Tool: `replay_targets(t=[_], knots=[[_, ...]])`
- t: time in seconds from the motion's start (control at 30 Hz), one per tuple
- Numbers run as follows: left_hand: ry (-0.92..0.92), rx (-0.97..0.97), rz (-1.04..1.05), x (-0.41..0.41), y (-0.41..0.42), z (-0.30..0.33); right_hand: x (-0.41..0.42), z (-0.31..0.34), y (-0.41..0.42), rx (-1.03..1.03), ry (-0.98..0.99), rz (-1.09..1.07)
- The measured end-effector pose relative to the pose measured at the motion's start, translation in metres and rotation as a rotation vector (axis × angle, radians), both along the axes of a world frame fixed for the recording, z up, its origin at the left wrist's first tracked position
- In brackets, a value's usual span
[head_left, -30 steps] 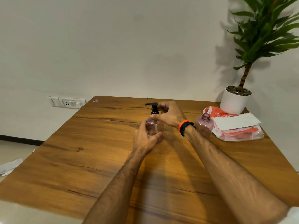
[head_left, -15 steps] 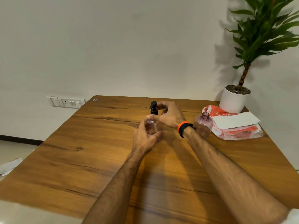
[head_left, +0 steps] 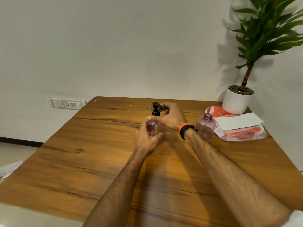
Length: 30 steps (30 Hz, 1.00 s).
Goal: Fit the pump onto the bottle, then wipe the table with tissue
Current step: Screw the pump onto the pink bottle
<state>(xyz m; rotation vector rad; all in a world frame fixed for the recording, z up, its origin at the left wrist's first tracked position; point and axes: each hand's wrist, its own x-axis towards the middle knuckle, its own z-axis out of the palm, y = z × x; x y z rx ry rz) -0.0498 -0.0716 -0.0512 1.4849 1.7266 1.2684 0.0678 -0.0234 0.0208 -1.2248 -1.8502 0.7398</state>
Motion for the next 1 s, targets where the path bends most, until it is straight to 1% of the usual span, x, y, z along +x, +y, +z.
replay_targets(t=[0.1, 0.23, 0.3, 0.43, 0.53, 0.63, 0.7, 0.8, 0.9, 1.0], knots=[[-0.001, -0.011, 0.008, 0.000, 0.000, 0.000, 0.000, -0.003, 0.001, -0.017, 0.051, -0.047], [-0.019, -0.004, 0.003, -0.001, 0.000, -0.001, 0.003, -0.005, 0.002, -0.087, 0.127, 0.030], [-0.013, -0.004, 0.003, -0.001, 0.001, -0.002, 0.003, -0.004, 0.001, -0.075, 0.100, 0.039], [0.007, 0.003, 0.014, -0.001, 0.001, -0.003, -0.001, -0.003, -0.002, -0.001, -0.008, -0.038], [0.010, 0.003, 0.025, -0.001, 0.002, -0.005, 0.000, -0.004, 0.000, -0.004, 0.016, -0.050], [-0.004, -0.008, 0.024, -0.002, 0.004, -0.006, 0.004, -0.004, 0.004, -0.048, 0.050, 0.039], [-0.002, -0.007, 0.022, -0.002, 0.006, -0.007, 0.005, -0.003, 0.004, -0.042, 0.032, 0.069], [-0.003, 0.000, 0.028, -0.001, 0.006, -0.008, 0.000, -0.002, 0.001, 0.003, -0.024, 0.015], [-0.005, -0.003, 0.030, -0.002, 0.007, -0.009, -0.002, -0.002, 0.001, 0.031, -0.005, -0.057], [-0.015, -0.008, 0.021, -0.003, 0.008, -0.010, 0.000, -0.002, 0.003, -0.017, 0.048, -0.010]])
